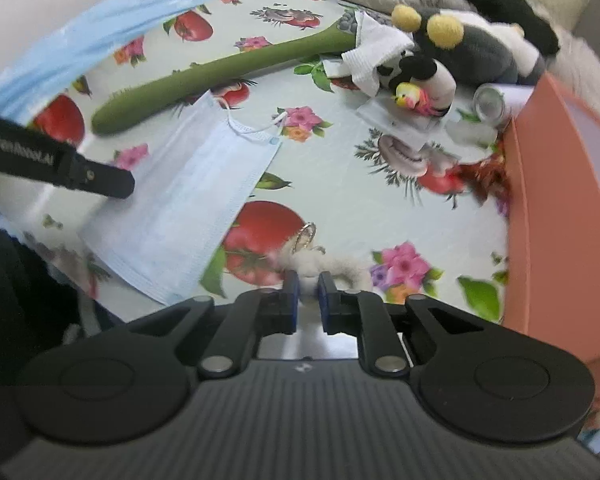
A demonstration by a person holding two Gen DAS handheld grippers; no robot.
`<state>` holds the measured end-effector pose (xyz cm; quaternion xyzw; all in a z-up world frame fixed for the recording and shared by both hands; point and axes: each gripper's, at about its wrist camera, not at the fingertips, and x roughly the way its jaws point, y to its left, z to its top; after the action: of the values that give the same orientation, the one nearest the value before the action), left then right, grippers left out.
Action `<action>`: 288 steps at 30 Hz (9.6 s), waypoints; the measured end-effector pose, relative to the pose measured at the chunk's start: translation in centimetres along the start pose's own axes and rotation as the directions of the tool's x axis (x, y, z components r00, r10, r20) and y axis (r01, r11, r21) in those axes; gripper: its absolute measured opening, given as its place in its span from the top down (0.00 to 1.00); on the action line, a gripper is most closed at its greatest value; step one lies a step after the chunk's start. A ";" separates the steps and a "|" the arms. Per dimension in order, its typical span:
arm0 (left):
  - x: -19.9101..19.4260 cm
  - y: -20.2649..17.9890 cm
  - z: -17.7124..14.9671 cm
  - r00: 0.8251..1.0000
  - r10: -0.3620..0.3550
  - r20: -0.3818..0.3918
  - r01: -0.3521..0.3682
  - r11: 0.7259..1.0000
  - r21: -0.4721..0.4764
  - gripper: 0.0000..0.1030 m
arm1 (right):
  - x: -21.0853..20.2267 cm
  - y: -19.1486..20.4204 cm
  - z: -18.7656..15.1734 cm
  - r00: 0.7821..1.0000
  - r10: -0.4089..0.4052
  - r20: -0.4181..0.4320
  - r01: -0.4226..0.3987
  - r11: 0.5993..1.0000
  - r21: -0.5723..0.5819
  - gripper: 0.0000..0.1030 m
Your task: Organize soft objects
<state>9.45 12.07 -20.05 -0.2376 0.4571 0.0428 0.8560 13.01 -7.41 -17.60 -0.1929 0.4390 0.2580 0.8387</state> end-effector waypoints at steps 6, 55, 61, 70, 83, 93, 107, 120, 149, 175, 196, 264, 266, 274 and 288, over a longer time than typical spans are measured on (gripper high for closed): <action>0.0 -0.1 -0.3 1.000 -0.004 -0.017 0.004 1.000 0.014 0.55 | -0.9 -0.8 -0.3 0.999 0.033 0.029 -0.035 0.997 0.074 0.41; 5.2 -8.7 -1.2 0.990 0.144 0.000 -0.137 0.941 0.310 0.96 | -0.4 -4.6 -1.2 0.998 0.025 0.061 -0.035 0.984 0.175 0.87; 1.7 -9.4 -0.2 0.994 0.097 0.056 -0.109 0.956 0.271 0.96 | -2.9 -5.6 -0.6 0.993 0.005 0.116 -0.029 0.978 0.208 0.87; -4.5 -11.0 0.4 0.993 0.005 0.116 -0.032 0.972 0.233 0.96 | -8.4 -6.4 0.3 0.975 -0.030 0.218 -0.026 0.968 0.250 0.87; -12.2 -12.9 -0.1 0.978 -0.099 0.183 0.056 0.973 0.224 0.96 | -16.7 -6.5 1.0 0.937 -0.054 0.345 -0.046 0.960 0.276 0.87; -14.3 -16.0 -0.6 0.967 -0.169 0.188 0.113 0.954 0.277 0.96 | -19.7 -7.7 0.2 0.923 -0.088 0.375 -0.041 0.946 0.323 0.87; -13.4 -23.3 -0.8 0.955 -0.265 0.134 0.193 0.896 0.400 0.96 | -21.9 -12.1 -2.6 0.914 -0.200 0.354 0.033 0.904 0.426 0.87; -9.5 -29.1 -0.5 0.948 -0.316 0.041 0.261 0.843 0.470 0.96 | -21.7 -16.3 -5.4 0.913 -0.283 0.295 0.093 0.847 0.524 0.87; 14.8 -41.1 8.5 0.955 -0.234 -0.181 0.292 0.847 0.444 0.96 | -6.2 -32.3 -3.7 0.969 -0.235 0.075 0.135 0.760 0.635 0.87; 15.2 -41.6 9.1 0.963 -0.202 -0.180 0.267 0.822 0.503 0.77 | -5.3 -34.2 -3.1 0.972 -0.228 0.055 0.128 0.713 0.690 0.72; -2.4 -35.4 4.5 0.944 -0.325 -0.053 0.299 0.782 0.547 0.77 | -17.3 -24.0 -5.3 0.934 -0.304 0.188 0.106 0.737 0.667 0.72; -3.1 -12.2 5.2 0.980 -0.113 0.167 0.080 0.978 0.195 0.57 | -9.5 -7.6 2.6 0.969 -0.099 0.228 0.016 0.941 0.339 0.72; -1.2 -11.9 5.9 0.981 -0.114 0.158 0.083 0.979 0.188 0.57 | -8.2 -8.0 3.1 0.970 -0.106 0.219 0.028 0.943 0.332 0.72; 5.6 -11.4 9.3 0.983 -0.109 0.149 0.081 0.980 0.185 0.57 | -1.5 -9.4 4.5 0.970 -0.167 0.177 0.091 0.924 0.370 0.72; 13.1 -12.1 14.3 0.978 -0.080 0.190 0.045 0.982 0.182 0.57 | 5.6 -11.6 5.8 0.934 -0.340 0.113 0.253 0.850 0.461 0.44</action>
<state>31.41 5.86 -19.44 -0.1699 0.3645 -0.0017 0.9156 26.38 -11.92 -18.08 -0.0388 0.3682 0.0366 0.9282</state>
